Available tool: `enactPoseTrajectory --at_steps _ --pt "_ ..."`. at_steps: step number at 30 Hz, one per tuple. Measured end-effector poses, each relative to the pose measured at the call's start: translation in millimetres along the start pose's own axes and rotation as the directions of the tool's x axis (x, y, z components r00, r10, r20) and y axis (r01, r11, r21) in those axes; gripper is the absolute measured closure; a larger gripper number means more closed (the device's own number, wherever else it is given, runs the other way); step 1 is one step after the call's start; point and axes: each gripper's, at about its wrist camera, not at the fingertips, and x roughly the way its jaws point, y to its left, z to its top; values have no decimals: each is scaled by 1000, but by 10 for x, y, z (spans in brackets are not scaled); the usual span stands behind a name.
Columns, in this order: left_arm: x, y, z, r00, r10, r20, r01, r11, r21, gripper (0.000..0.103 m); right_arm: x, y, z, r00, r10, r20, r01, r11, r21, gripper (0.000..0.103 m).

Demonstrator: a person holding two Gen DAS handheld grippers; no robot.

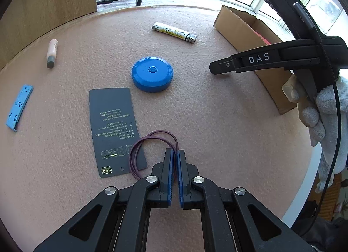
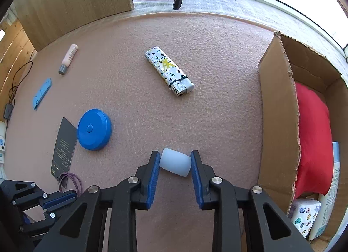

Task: Organize objects
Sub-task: 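Close the right tool on the white cylinder while the left tool closes on the purple cable ring, then carry the cylinder and cable into the box and open both tools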

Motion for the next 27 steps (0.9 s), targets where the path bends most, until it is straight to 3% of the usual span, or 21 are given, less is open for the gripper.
enactPoseTrajectory --at_steps 8,14,19,27 --pt "-298 108 -67 996 -66 62 72 993 -97 100 -290 -97 -108 994 84 71 -87 995 45 81" --pt "-645 166 12 983 -120 140 141 979 -150 100 -579 -168 -194 982 133 132 -142 988 65 81" --pt "-867 18 237 969 -143 200 166 981 -100 100 -913 -333 -304 967 160 198 -181 979 93 81" --pt "-857 -446 691 944 -233 232 244 970 -19 100 -1334 -716 -521 955 107 276 -150 979 141 81"
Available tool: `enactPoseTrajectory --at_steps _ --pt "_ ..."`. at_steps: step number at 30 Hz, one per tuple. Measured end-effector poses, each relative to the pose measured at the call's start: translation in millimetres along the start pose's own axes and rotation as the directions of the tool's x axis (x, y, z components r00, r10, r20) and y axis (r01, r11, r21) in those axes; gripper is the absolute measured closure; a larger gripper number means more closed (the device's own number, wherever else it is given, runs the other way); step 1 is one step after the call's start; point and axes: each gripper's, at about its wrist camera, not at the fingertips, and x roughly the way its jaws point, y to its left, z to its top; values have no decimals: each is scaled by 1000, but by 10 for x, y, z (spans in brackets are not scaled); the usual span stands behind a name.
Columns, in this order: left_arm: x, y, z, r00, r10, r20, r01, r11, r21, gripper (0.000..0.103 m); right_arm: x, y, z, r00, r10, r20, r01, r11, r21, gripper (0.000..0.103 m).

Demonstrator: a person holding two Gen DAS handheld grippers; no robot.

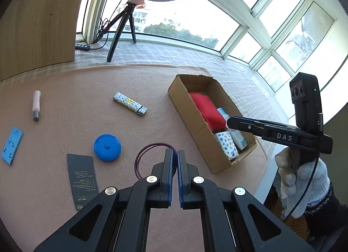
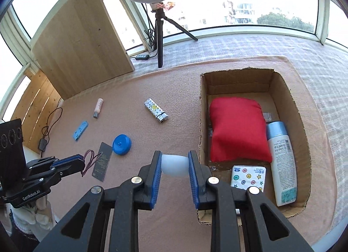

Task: Organize objects
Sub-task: 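Carry the cylinder and cable into the box and open both tools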

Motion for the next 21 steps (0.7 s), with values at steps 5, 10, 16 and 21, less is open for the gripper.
enactPoseTrajectory --at_steps 5,10,16,21 --pt "288 -380 197 998 -55 -14 55 997 58 100 -160 -365 -16 999 -22 25 20 997 74 81" --pt "617 -791 307 994 -96 -47 101 989 109 100 -254 -730 -43 998 -55 31 50 990 133 81" --pt "965 -1173 359 989 -115 -91 128 980 152 99 -301 -1004 -70 998 -57 34 50 983 177 81" --pt "1066 -1288 410 988 -117 -99 131 980 147 85 -344 -1102 -62 998 -40 49 29 977 210 61"
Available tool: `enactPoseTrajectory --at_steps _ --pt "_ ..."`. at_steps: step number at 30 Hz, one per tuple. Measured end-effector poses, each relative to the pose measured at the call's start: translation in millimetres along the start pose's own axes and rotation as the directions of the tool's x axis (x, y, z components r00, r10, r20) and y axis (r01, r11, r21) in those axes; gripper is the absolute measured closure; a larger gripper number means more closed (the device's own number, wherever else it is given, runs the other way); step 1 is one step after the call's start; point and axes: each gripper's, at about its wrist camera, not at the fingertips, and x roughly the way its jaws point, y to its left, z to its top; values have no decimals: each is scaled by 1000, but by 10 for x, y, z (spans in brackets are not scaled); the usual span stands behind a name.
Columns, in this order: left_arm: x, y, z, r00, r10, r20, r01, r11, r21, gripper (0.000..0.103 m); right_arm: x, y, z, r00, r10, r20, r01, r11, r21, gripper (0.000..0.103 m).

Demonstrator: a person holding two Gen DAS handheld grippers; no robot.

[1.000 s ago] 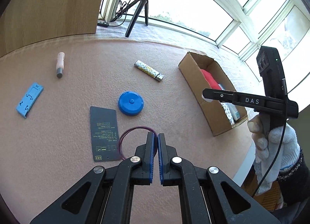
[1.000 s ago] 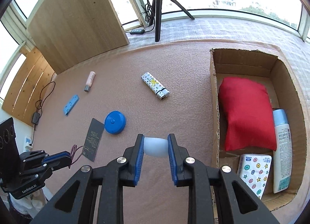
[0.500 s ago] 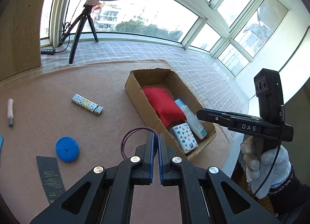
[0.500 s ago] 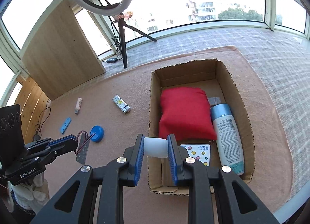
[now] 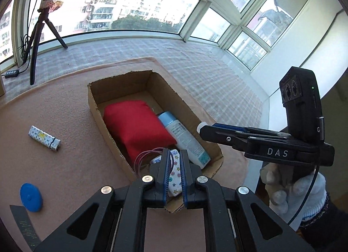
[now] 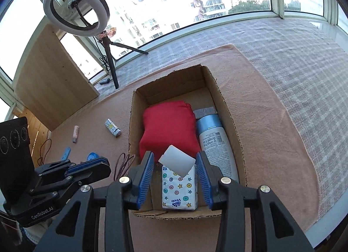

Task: Organize objects
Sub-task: 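Carry the cylinder and cable into the box and open both tools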

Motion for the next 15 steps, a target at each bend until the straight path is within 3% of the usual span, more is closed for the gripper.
enactPoseTrajectory --at_steps 1,2,8,15 --pt "-7 -1 -4 1000 3 3 -3 1000 2 77 -14 -11 10 1000 5 7 -5 1000 4 61" --pt "-11 -7 -10 1000 10 5 -10 1000 5 75 -25 -15 17 1000 5 9 -5 1000 5 61" --pt "-114 78 -105 998 57 8 -57 998 3 75 -20 1 27 1000 2 5 -2 1000 -3 60" --pt "-259 296 -335 994 111 -8 -111 993 -44 75 77 183 -50 1000 21 -18 -22 999 -37 45"
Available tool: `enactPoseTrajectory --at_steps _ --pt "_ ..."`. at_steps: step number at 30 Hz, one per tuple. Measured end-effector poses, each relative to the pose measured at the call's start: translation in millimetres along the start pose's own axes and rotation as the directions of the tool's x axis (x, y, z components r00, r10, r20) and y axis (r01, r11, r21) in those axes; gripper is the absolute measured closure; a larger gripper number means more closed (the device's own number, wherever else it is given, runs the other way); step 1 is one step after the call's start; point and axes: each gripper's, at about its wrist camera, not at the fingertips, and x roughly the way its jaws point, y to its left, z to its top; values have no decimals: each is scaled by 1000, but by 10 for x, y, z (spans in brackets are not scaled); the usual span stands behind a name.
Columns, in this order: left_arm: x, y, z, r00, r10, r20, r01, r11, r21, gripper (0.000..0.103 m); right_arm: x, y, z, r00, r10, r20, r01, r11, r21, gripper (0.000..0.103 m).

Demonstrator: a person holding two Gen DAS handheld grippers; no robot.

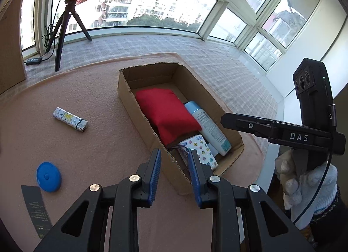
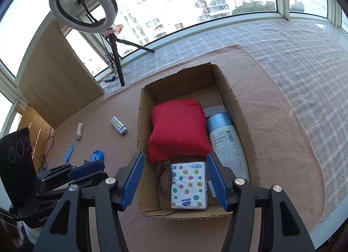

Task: Organize objects
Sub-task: 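Carry the cylinder and cable into the box and open both tools, then close the left tool on the black card and lift it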

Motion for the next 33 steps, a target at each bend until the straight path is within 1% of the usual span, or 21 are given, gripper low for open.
enactPoseTrajectory --at_steps 6,10,12,14,15,16,17,18,20,22,24,26,28,30,33 --pt "-244 327 -231 998 61 -7 -62 997 -44 75 93 301 -90 1000 5 -20 -7 997 -71 44" --pt "-422 619 -424 994 111 -8 -111 989 -94 75 170 514 -178 999 38 -32 -41 995 -89 44" --pt "-489 800 -529 990 137 -20 -138 982 -132 73 220 608 -226 998 56 -38 -59 995 -84 44" --pt "-557 980 -648 985 170 -29 -172 971 -166 67 272 691 -279 997 71 -41 -74 995 -72 44" --pt "-589 1074 -721 980 196 -33 -199 964 -179 65 298 732 -308 996 78 -43 -81 994 -68 44" --pt "-611 1157 -777 973 228 -41 -231 955 -186 59 325 776 -338 996 82 -44 -85 994 -67 44" --pt "-628 1234 -826 964 262 -52 -267 945 -190 52 345 821 -368 996 84 -43 -87 994 -69 44" --pt "-634 1316 -875 951 301 -66 -308 931 -195 49 361 869 -397 996 82 -42 -85 994 -75 44" --pt "-643 1487 -957 931 355 -89 -366 907 -210 36 386 977 -461 997 65 -43 -69 993 -100 44" --pt "-635 1610 -1021 915 386 -115 -402 888 -222 34 413 1094 -526 998 38 -51 -45 990 -136 44" --pt "-593 1694 -1057 901 410 -142 -432 874 -221 33 448 1219 -605 998 -8 -68 -4 984 -178 44" --pt "-548 1744 -1086 891 424 -160 -451 866 -215 32 509 1333 -690 993 -80 -89 58 972 -226 43" --pt "-489 1761 -1095 886 432 -170 -461 863 -207 32 554 1418 -777 988 -118 -99 88 961 -262 43" --pt "-428 1788 -1097 876 444 -187 -476 856 -201 32 584 1464 -859 985 -133 -111 98 956 -276 42" --pt "-359 1836 -1091 869 453 -201 -489 849 -199 32 590 1460 -948 985 -121 -127 84 961 -263 42"
